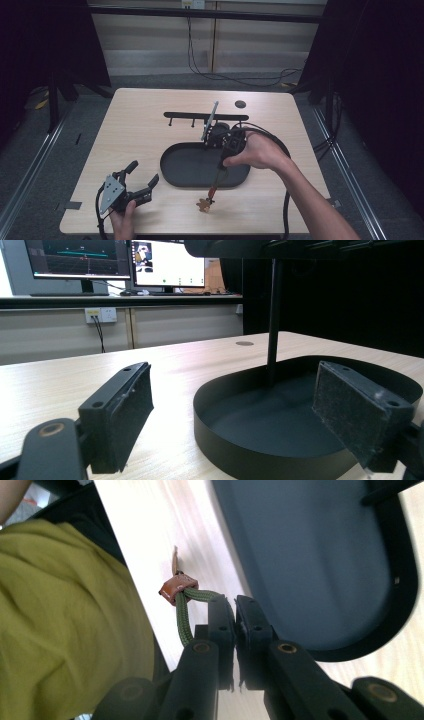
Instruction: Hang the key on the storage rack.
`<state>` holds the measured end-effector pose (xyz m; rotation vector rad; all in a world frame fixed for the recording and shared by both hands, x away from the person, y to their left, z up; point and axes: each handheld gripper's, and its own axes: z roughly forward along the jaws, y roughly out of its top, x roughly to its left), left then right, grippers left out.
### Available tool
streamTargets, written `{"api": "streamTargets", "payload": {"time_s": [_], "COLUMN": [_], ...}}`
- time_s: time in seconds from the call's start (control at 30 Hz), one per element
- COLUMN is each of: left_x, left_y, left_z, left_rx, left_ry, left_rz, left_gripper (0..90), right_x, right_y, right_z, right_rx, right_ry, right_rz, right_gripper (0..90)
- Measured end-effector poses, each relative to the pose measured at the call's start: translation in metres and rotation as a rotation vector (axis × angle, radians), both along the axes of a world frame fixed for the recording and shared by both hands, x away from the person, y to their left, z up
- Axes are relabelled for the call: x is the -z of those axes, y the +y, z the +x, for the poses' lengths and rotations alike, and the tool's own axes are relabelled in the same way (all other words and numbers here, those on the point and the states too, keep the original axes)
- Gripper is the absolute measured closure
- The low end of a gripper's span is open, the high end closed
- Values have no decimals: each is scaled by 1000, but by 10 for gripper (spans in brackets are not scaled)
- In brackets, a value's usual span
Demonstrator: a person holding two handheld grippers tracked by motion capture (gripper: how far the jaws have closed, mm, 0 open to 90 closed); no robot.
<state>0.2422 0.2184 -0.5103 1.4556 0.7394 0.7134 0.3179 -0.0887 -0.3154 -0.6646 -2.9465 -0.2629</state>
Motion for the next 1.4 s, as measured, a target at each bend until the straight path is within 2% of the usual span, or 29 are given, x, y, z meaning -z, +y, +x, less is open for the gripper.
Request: {"api": "streamTargets", "payload": {"time_s": [0.5, 0.8, 0.97, 1.1, 1.3, 1.4], "left_x": [0, 0, 0, 0, 0, 0], "left_y": [0, 0, 0, 0, 0, 1], "left_z": [0, 0, 0, 0, 0, 0], "left_rx": [2, 0, 0, 0, 0, -1], "left_ry": [2, 0, -2, 0, -3, 1], "left_rz": [2, 0, 5, 0, 4, 8], "left_gripper": [158, 158, 158, 158, 158, 158], "right_x": [-27, -40, -47, -50, -55, -63], "right_y": [5, 13, 12, 10, 9, 8], "right_z": [11, 17, 23, 27, 32, 36], "right_rx": [-11, -28, 7, 26, 26, 9], "right_ry": [-40, -46, -54, -62, -66, -80], "right_rz": [21, 41, 64, 60, 64, 77], "right_gripper": [864, 863, 862, 863, 863, 863]}}
